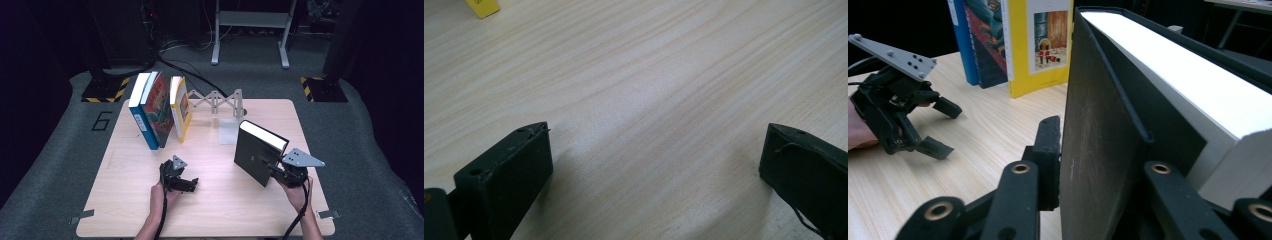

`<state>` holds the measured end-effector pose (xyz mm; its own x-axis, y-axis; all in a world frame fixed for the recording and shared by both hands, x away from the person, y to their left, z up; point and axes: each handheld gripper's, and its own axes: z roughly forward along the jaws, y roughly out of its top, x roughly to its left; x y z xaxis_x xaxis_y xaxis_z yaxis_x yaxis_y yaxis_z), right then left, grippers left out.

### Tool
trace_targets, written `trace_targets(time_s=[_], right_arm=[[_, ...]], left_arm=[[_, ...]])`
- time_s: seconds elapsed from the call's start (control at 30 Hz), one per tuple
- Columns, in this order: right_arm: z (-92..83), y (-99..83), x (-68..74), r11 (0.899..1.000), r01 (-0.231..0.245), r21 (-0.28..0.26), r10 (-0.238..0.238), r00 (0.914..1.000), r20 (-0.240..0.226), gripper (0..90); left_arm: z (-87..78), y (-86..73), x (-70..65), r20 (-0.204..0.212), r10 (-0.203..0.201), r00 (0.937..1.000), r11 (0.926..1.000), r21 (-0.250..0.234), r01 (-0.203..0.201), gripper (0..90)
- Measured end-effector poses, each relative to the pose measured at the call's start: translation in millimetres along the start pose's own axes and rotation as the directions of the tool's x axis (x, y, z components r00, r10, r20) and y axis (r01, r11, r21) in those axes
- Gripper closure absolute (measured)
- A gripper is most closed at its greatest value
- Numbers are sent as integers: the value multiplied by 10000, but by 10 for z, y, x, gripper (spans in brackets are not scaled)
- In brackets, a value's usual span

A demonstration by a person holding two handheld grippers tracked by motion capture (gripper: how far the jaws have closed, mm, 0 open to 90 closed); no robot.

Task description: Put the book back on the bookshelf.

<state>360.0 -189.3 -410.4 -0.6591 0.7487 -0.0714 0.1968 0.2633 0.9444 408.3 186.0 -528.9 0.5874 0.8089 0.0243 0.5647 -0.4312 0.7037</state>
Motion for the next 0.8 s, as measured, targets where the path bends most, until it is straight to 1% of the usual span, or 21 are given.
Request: trace_targets(time_s=[0.03,0.07,0.17,0.2,0.27,0.3,0.33,0.4,0.5,0.57,0.63,0.67,0.7,0.8], right_arm=[[-12,-4,-1,10000,14,-15,-14,10000,0,675],[-24,-10,4,10000,-92,-20,92,9999,41,673],[-50,-31,-4,10000,-17,-88,17,10000,45,661],[-60,-38,2,9999,-111,-7,111,9999,42,643],[-83,-56,-3,10000,-8,-62,8,10000,24,589],[-95,-62,-1,10000,-59,-5,59,10000,67,564],[-107,-72,-11,10000,-10,-36,10,10000,59,557],[-148,-94,-24,9999,-95,-33,95,9999,33,536],[-201,-120,-41,9998,-172,-90,173,9998,80,480],[-242,-137,-56,9998,-205,-63,205,9998,9,452],[-293,-153,-63,9997,-209,-132,210,9998,42,394],[-324,-158,-56,9993,-363,-73,363,9993,23,347],[-346,-164,-64,9996,-240,-127,240,9997,10,318],[-430,-189,-80,9997,-227,-89,230,9993,289,242]], left_arm=[[0,0,0,1,-1,10000,10000,-1,1,6],[0,0,0,0,-4,10000,10000,-1,4,5],[0,0,0,2,-3,10000,10000,1,3,6],[0,0,0,1,-2,10000,10000,0,2,5],[0,0,0,3,-1,10000,10000,0,1,5],[0,0,0,5,-1,10000,10000,-3,1,5],[0,0,0,5,-2,10000,10000,-7,2,5],[3,-1,-2,5,-47,10000,10000,-42,47,5],[2,-1,-1,11,-48,10000,10000,-38,48,5],[2,-1,0,23,-56,10000,10000,-49,56,6],[3,-1,-1,24,-66,10000,10000,-56,66,6],[2,-1,0,29,-62,10000,10000,-59,62,6],[4,-3,-1,28,-70,10000,9999,-82,70,7],[4,-3,0,23,-55,10000,9999,-90,55,7]])
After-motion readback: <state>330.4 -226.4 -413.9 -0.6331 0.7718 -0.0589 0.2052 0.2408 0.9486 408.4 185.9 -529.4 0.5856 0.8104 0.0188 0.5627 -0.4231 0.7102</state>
